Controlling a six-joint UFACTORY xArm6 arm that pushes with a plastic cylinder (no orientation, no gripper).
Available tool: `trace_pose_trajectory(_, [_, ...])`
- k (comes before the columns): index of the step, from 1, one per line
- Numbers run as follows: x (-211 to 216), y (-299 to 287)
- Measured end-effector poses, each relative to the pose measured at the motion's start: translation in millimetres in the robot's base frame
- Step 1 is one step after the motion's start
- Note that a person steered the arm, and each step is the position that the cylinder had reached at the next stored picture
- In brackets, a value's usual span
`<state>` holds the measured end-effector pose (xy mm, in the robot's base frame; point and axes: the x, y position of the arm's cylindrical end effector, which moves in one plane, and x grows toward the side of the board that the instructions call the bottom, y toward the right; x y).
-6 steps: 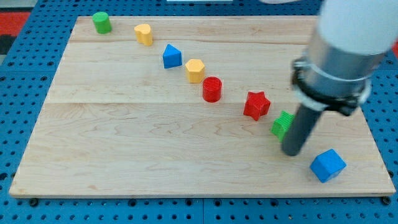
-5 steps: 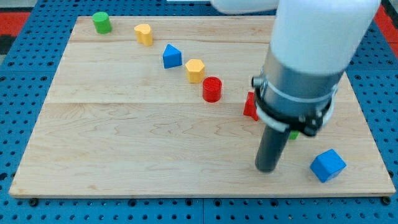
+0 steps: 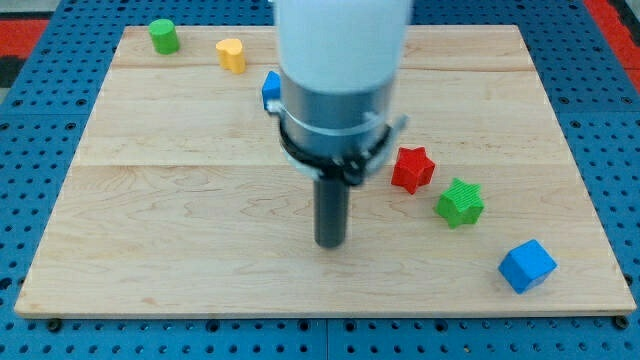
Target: Place the red circle in between hexagon and red star
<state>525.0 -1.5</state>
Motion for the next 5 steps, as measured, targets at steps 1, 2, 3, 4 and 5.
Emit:
trace_pose_trajectory(1, [-26, -10])
trace_pose_trajectory(2, [-51, -15])
trace_pose_trajectory(3, [-83, -6])
trace_pose_trajectory(4, [-87, 7])
trace_pose_trajectory(5, [-90, 26])
